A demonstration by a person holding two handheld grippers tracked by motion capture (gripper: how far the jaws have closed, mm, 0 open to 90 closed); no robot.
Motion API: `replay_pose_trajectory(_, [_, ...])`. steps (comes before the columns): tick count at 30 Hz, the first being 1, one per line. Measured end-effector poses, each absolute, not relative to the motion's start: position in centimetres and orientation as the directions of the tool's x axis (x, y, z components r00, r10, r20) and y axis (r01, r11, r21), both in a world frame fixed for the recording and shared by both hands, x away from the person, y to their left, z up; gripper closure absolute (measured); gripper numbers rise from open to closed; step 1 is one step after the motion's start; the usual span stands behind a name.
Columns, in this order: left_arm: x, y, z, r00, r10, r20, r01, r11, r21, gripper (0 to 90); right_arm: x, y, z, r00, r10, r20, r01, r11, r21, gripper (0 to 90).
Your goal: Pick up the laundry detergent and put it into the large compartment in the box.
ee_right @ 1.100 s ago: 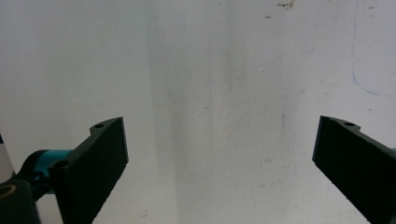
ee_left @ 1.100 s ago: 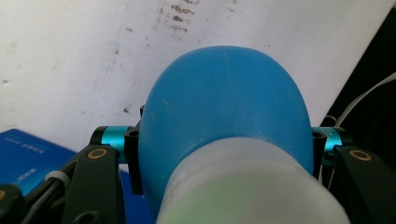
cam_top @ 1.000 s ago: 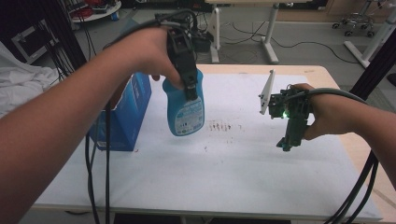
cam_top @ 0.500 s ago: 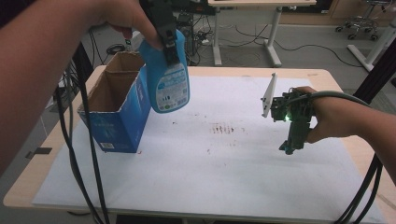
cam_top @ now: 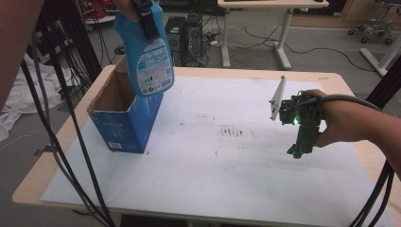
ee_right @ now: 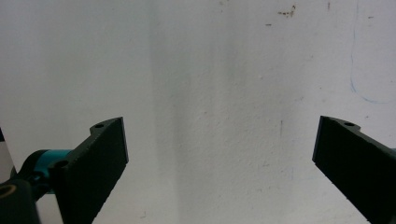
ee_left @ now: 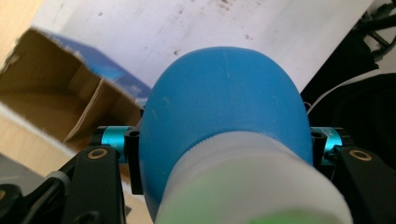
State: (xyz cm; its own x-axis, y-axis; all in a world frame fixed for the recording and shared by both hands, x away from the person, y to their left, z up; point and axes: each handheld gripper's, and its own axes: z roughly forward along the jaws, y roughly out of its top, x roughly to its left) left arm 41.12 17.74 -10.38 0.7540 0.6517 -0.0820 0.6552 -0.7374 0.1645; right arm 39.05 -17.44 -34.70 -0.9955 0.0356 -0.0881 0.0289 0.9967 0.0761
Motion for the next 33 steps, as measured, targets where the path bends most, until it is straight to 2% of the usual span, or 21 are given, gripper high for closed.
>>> replay_pose_trajectory(9, [41.5,21.5,-9.9,0.663,0.744,-0.076,0.745,-0.647,0.162,39.1,38.9,-17.3,-34.7,-0.995,0.037,-0.09,0.03,0.997,0.071,2.3])
replay_pose_trajectory(11, [41.9,22.8,-10.1,0.616,0.785,-0.058,0.784,-0.605,0.14,39.1,38.9,-17.3,-34.6,-0.995,0.036,-0.091,0.029,0.997,0.069,2.3])
replay_pose_trajectory(17, [42.3,24.7,-10.9,0.551,0.834,-0.041,0.831,-0.543,0.123,39.1,38.9,-17.1,-34.6,-0.995,0.031,-0.094,0.024,0.997,0.07,2.3])
replay_pose_trajectory(23, [43.2,26.2,-13.1,0.474,0.878,-0.062,0.877,-0.465,0.116,39.1,39.0,-16.8,-34.7,-0.995,0.029,-0.095,0.023,0.998,0.062,2.3])
replay_pose_trajectory(33, [44.3,26.1,-16.7,0.431,0.899,-0.076,0.901,-0.426,0.079,39.1,39.0,-16.7,-34.8,-0.995,0.026,-0.096,0.02,0.998,0.058,2.3])
